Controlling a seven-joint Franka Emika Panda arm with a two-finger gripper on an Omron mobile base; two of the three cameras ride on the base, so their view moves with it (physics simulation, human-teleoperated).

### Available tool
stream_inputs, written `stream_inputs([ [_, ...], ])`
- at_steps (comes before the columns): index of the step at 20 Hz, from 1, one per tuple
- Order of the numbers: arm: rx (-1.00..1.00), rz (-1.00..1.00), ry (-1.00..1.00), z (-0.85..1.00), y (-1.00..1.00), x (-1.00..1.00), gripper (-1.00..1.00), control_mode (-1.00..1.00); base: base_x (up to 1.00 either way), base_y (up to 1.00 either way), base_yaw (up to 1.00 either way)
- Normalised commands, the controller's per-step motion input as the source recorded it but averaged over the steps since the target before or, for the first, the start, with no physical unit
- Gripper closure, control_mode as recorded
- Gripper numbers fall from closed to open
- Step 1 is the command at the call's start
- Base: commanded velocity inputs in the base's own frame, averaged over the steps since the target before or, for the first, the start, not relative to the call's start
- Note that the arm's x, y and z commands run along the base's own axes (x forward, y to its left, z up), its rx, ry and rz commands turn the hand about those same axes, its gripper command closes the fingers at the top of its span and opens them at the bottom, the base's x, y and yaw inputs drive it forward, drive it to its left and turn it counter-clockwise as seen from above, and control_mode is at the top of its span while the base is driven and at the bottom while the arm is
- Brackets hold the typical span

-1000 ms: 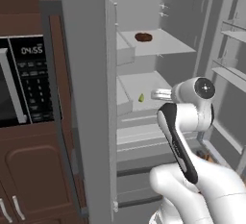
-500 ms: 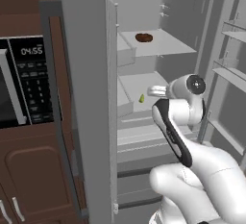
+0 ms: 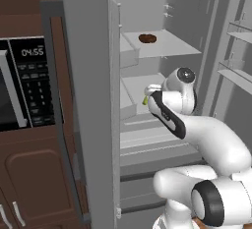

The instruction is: Take the lemon wedge from the fridge and place it on the plate with fish on the dining counter.

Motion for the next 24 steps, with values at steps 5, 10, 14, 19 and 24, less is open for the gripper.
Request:
stream_inputs([
  [5,0.00,0.01,0.02,-0.03,0.03,0.02,-1.00,-1.00,0.00,0.00,0.00],
  [10,-0.02,0.01,0.00,-0.44,0.08,0.00,-1.00,-1.00,0.00,0.00,0.00],
  [14,-0.04,0.01,0.00,-0.38,0.11,0.20,-1.00,-1.00,0.00,0.00,0.00],
  [19,0.00,0.00,0.00,-0.13,0.04,0.44,-1.00,-1.00,0.00,0.00,0.00],
  [24,0.00,0.00,0.00,-0.01,0.00,0.61,-1.00,-1.00,0.00,0.00,0.00],
])
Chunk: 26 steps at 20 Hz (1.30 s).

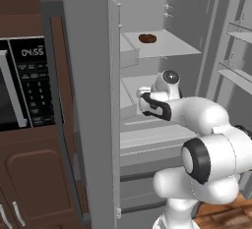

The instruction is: Take the lemon wedge from the fridge and place it on the plate with fish on the dining counter.

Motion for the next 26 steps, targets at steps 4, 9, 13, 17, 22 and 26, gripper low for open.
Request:
stream_inputs([
  [4,0.00,0.00,0.04,-0.01,0.00,0.39,-1.00,-1.00,0.00,0.00,0.00],
  [9,-0.01,0.01,0.03,-0.30,0.00,0.20,-1.00,-1.00,0.00,0.00,0.00],
  [13,-0.03,0.02,0.00,-0.55,0.00,0.11,-1.00,-1.00,0.00,0.00,0.00],
  [17,0.00,0.01,0.00,-0.32,0.00,0.24,-1.00,-1.00,0.00,0.00,0.00],
  [22,0.00,0.00,0.00,-0.03,0.00,0.47,-1.00,-1.00,0.00,0.00,0.00],
  [26,0.00,0.00,0.00,-0.02,0.00,0.53,-1.00,-1.00,0.00,0.00,0.00],
])
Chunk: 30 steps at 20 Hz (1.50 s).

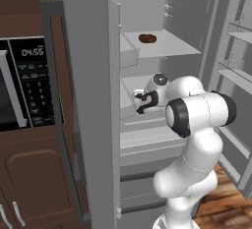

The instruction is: Take the lemon wedge from the fridge and place it on the plate with fish on the dining counter.

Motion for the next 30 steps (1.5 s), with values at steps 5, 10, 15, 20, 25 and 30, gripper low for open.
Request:
stream_inputs([
  [5,0.00,0.00,0.00,-0.17,0.00,0.42,-1.00,-1.00,0.00,0.00,0.00],
  [10,0.00,0.01,0.00,-0.38,0.00,0.19,-1.00,-1.00,0.00,0.00,0.00],
  [15,0.00,0.01,0.00,-0.29,0.00,0.02,-1.00,-1.00,0.00,0.00,0.00],
  [20,0.00,0.01,0.00,-0.23,0.00,0.00,-1.00,-1.00,0.00,0.00,0.00],
  [25,0.00,0.00,0.00,-0.18,0.00,0.04,1.00,-1.00,0.00,0.00,0.00],
  [30,0.00,0.00,0.00,-0.04,0.00,0.04,1.00,-1.00,0.00,0.00,0.00],
])
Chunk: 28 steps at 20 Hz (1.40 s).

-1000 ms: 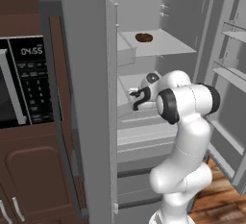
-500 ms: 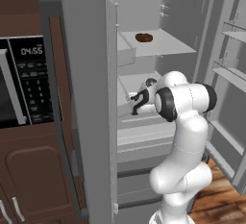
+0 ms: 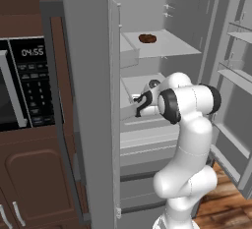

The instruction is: Take the lemon wedge from the fridge and place it on the plate with fish on the dining counter.

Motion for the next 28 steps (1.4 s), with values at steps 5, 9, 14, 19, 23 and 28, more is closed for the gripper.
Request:
stream_inputs([
  [5,0.00,0.00,0.00,0.00,0.00,0.00,1.00,-1.00,0.00,0.00,0.00],
  [9,0.00,0.00,0.00,0.00,0.00,0.00,1.00,-1.00,0.00,0.00,0.00],
  [14,0.00,0.00,-0.11,0.55,0.00,-0.46,1.00,-1.00,0.00,0.00,0.00],
  [19,0.03,-0.03,0.11,0.98,0.00,-0.88,1.00,-1.00,0.00,0.00,0.00],
  [23,0.05,-0.05,0.30,1.00,0.00,-1.00,1.00,-1.00,0.00,0.00,0.00],
  [28,0.06,-0.07,0.47,0.94,0.00,-1.00,1.00,-1.00,0.00,0.00,0.00],
])
